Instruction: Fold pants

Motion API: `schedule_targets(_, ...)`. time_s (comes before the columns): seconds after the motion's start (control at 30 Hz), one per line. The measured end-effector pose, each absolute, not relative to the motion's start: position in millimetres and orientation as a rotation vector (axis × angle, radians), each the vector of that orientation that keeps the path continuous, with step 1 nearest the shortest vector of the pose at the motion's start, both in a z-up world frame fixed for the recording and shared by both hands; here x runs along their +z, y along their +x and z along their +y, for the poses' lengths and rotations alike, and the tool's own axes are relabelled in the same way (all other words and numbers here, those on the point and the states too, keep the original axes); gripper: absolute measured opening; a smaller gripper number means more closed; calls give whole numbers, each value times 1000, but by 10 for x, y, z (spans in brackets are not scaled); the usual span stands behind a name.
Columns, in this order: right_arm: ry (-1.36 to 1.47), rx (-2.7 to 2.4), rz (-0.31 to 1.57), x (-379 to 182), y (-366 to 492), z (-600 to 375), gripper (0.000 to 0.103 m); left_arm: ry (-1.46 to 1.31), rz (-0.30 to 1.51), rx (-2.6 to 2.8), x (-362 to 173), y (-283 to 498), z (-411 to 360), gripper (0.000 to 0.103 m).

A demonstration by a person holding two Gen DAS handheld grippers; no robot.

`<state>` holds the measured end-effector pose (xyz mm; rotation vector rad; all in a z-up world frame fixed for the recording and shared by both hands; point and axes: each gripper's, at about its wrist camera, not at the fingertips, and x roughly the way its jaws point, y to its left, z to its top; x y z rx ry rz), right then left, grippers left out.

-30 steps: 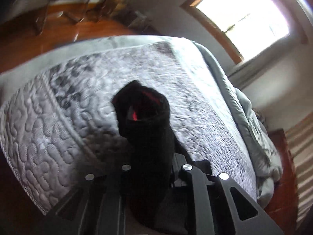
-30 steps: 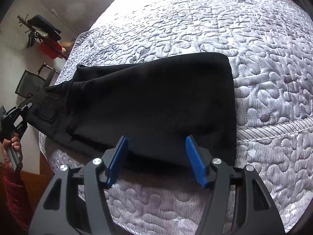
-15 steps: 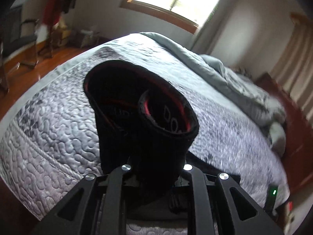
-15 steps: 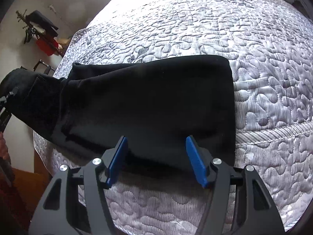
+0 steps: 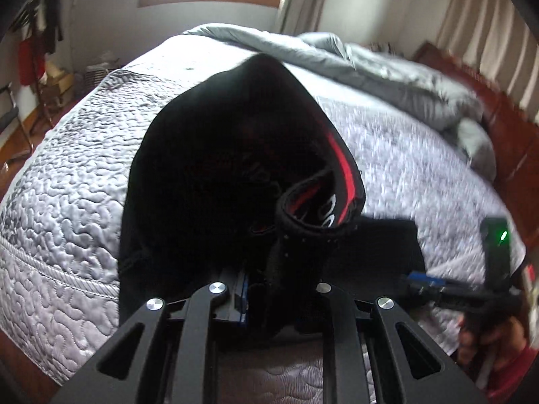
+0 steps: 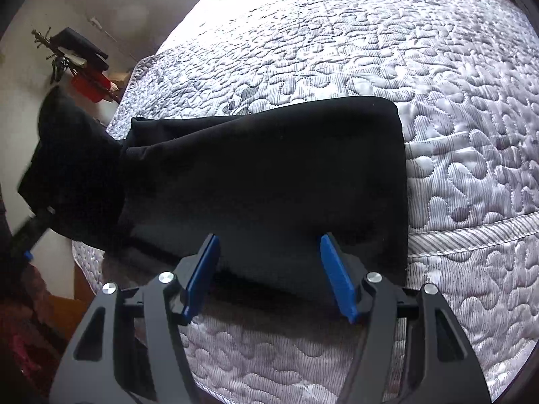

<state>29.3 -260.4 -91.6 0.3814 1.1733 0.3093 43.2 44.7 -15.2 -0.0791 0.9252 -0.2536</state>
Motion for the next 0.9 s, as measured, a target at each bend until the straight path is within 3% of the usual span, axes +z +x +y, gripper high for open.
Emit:
schedule_targets(0.07,391,315,1169,-926,290,-2625,63,-50,967,-269,-246,450,312,24)
schedule_targets(0.2,405,321,1167,-923,305,-2642,63,-12,1050,-322,-431,458,74,54)
schedule_targets(0.37,420,327,1169,-925,296,-2674,63,-154,1067,-505,-173,294,143,62)
schedule_targets(0.5,383,286,1183,-849,267,-2673,63,-314,962,-568,213,167,631,81)
schedule_targets(0.7,336,191,1201,-813,274,-2698,65,-371,959,-274,-19,457,1470,80)
schedule_targets(0.9,264,167,1238,-899,319,-2588,66,-236,1098,-141,-655,672,1375,80)
